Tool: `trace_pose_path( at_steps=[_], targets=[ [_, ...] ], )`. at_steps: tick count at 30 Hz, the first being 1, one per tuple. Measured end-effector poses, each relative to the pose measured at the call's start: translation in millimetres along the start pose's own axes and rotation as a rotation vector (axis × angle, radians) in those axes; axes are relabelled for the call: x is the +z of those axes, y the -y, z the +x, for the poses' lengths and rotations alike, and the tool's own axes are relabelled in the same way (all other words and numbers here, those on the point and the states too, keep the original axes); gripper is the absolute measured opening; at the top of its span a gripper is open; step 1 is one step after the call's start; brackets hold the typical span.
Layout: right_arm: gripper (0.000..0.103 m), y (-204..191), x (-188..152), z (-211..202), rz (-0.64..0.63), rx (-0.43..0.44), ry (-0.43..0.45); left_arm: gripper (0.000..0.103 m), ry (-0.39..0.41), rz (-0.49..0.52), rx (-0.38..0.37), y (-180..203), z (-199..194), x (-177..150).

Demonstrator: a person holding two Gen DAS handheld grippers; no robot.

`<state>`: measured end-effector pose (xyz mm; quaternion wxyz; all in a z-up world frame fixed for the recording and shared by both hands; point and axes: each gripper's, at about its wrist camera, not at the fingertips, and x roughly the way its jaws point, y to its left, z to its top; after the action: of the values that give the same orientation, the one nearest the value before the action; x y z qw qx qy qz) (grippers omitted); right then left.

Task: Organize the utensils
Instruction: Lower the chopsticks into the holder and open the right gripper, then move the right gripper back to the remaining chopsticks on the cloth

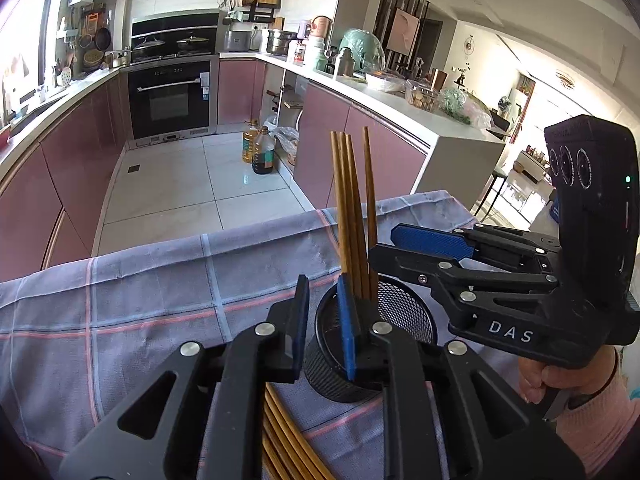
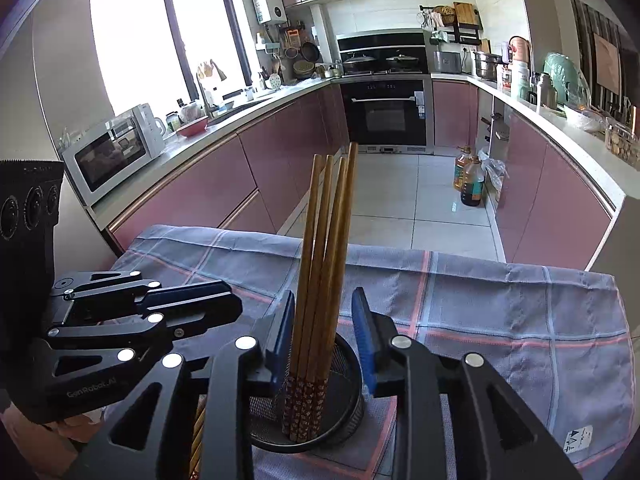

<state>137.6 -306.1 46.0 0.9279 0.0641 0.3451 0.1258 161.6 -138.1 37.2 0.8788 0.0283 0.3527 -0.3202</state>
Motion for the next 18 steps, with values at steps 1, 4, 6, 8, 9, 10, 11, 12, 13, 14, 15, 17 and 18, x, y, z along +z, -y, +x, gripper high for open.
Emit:
trace_pose_path(
  at_steps=[1,4,6,8,9,10,11,12,13,14,15,17,18],
  targets=[
    [0.032,-0.4,-1.2,-3.2,0.000,-0.003,0.009,0.022,0.021,-0.001,0.010,-1.2,-7.1,-2.8],
    [0.036,-6.1,-7.3,-19.6,-0.018,0.003,0.048,0.030,0.074,-0.006,0.028,-6.6,-32.5,-16.3],
    [0.038,-14.9,-13.8,-35.4,-0.041,0.029,0.080,0.035,0.106,0.002,0.048,-9.0,-50.0,-28.9],
    [0.045,-26.7,-23.0,-49.9,-0.075,0.063,0.103,0.040,0.125,0.009,0.069,-13.7,-65.0,-43.5],
    [0.048,-33.5,-28.9,-55.3,-0.096,0.082,0.108,0.040,0.124,0.007,0.073,-17.0,-69.7,-51.3],
    [0.055,-40.2,-35.3,-59.7,-0.114,0.102,0.112,0.040,0.117,0.003,0.082,-20.4,-72.5,-59.9],
    [0.059,-47.0,-43.3,-61.5,-0.130,0.125,0.106,0.040,0.102,-0.001,0.088,-23.6,-73.4,-68.9],
    [0.059,-52.7,-51.2,-60.2,-0.138,0.146,0.091,0.040,0.080,-0.003,0.090,-26.8,-72.1,-78.2],
    [0.059,-58.2,-59.3,-56.8,-0.143,0.163,0.070,0.040,0.056,-0.005,0.099,-28.9,-69.2,-87.7],
    [0.059,-63.7,-68.4,-51.2,-0.149,0.170,0.044,0.040,0.030,-0.006,0.110,-31.7,-65.0,-97.6],
    [0.059,-68.8,-77.2,-44.5,-0.157,0.168,0.016,0.040,0.003,-0.007,0.108,-33.6,-61.2,-106.8],
    [0.059,-74.2,-91.2,-30.5,-0.152,0.169,-0.037,0.041,-0.041,-0.022,0.115,-38.0,-53.9,-124.1],
    [0.059,-75.1,-97.6,-23.9,-0.139,0.172,-0.061,0.040,-0.058,-0.027,0.118,-39.8,-50.2,-131.7]
  ],
)
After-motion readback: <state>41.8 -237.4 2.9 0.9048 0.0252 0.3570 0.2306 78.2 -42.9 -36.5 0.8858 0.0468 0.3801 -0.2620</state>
